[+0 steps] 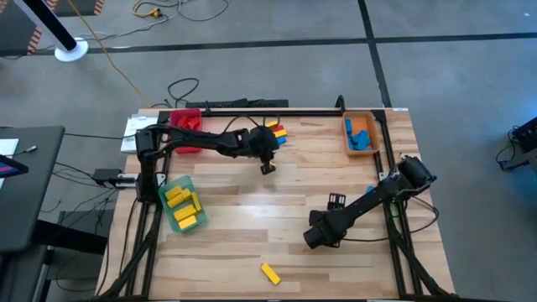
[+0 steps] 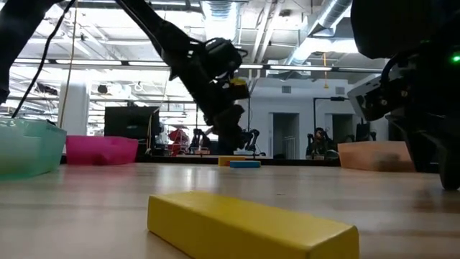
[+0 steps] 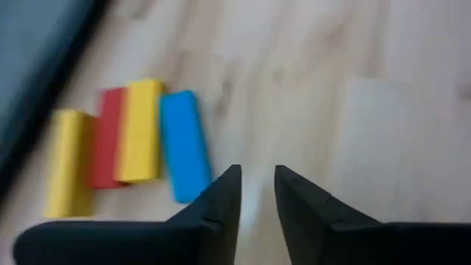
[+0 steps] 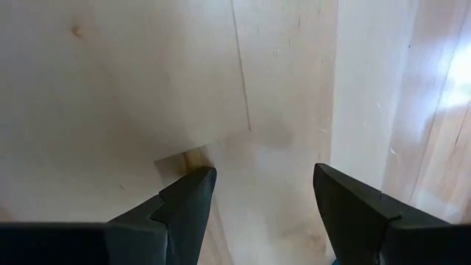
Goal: Sort blocks
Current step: Put the blue block into the orange bin, then put the yellow block into the green bin
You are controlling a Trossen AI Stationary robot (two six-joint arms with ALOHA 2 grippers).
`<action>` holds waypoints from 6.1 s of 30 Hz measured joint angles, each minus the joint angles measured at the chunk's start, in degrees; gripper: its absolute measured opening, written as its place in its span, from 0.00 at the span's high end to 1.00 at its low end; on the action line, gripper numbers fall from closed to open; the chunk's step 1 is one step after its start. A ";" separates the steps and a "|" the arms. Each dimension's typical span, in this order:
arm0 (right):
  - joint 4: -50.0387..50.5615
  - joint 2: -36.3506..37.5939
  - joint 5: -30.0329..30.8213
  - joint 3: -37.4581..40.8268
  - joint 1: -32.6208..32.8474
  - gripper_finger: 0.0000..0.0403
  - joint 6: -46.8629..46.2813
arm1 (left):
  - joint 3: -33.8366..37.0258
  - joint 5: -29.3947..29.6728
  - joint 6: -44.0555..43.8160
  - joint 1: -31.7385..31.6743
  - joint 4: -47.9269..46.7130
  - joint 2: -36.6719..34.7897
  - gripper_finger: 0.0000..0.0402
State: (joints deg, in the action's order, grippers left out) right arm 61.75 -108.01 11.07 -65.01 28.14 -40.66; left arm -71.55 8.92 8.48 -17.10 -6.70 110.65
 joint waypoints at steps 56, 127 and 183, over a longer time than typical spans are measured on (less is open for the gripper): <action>-5.95 -0.04 2.19 -1.62 0.39 0.37 1.07 | -6.86 3.39 -12.10 -5.68 -4.87 7.67 0.50; -28.03 7.64 1.13 9.82 -37.18 0.37 5.96 | -1.20 -8.84 -4.23 20.98 -30.74 -6.56 0.49; 5.60 44.22 22.29 14.01 -41.37 0.75 -6.17 | 2.34 -8.00 -11.65 44.78 -9.98 -6.56 0.49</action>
State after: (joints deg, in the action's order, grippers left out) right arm 67.34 -63.79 33.36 -51.00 -13.23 -46.84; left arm -69.21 0.92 -3.17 27.68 -16.68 104.09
